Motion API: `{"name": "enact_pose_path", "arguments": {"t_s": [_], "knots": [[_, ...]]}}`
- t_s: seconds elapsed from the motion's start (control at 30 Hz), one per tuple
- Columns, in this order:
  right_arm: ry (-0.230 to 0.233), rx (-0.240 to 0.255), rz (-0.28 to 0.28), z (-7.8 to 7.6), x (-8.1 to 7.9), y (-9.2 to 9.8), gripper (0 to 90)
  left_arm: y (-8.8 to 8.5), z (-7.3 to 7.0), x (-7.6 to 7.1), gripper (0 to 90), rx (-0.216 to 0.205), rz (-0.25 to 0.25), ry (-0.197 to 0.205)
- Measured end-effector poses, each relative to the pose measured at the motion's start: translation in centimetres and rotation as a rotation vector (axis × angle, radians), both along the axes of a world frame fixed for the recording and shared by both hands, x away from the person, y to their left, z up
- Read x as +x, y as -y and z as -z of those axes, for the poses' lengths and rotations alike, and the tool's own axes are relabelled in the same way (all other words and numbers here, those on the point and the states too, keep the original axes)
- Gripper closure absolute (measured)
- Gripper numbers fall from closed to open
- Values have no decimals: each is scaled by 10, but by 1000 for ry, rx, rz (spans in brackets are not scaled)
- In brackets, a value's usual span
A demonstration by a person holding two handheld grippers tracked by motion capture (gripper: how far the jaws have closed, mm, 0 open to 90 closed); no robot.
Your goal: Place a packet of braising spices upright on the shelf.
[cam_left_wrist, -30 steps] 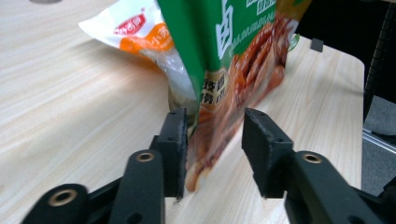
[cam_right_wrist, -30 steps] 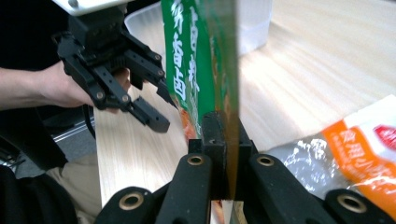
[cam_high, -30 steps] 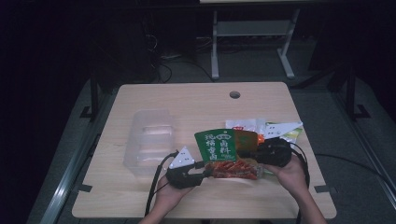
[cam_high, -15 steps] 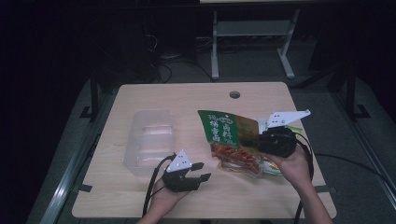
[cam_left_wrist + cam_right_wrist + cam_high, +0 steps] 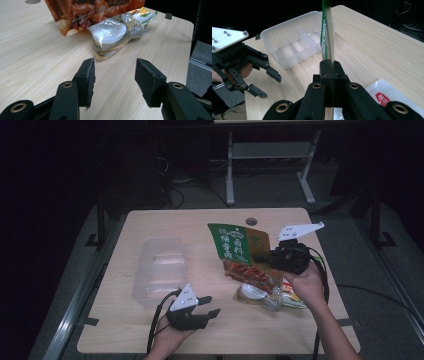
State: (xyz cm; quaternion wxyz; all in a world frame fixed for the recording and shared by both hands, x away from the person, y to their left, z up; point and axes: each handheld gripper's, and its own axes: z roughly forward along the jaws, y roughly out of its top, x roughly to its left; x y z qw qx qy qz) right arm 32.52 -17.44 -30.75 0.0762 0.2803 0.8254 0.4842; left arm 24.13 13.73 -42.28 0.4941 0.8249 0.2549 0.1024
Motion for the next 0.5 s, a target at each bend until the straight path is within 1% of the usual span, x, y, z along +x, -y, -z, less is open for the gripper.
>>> {"name": "enact_pose_path", "arguments": {"t_s": [0.07, 0.1, 0.13, 0.17, 0.27, 0.3, 0.33, 0.4, 0.5], "knots": [[0, -5, -7, -2, 4, -5, 896, 0, 0, -1, 475, 2, 1, -1], [-3, -6, -10, -2, 6, -7, 896, 0, 0, -1, 462, 8, 3, 5], [0, -7, -10, -3, 7, -9, 896, 0, 0, -1, 448, 12, 4, 4], [1, -7, -15, -6, 11, -15, 896, 0, 0, -1, 430, 10, 6, 2], [2, -11, -21, -8, 14, -20, 896, 1, 1, -2, 416, 8, 3, 1], [2, -13, -26, -10, 18, -27, 896, 2, 1, -3, 405, 21, 15, 14], [2, -13, -26, -10, 18, -27, 896, 2, 1, -3, 404, 21, 15, 14], [4, -25, -34, -13, 22, -33, 896, 3, 2, -3, 399, 25, 28, 5], [0, -25, -40, -17, 26, -41, 896, 4, 3, -4, 391, 37, 40, 6]]}}
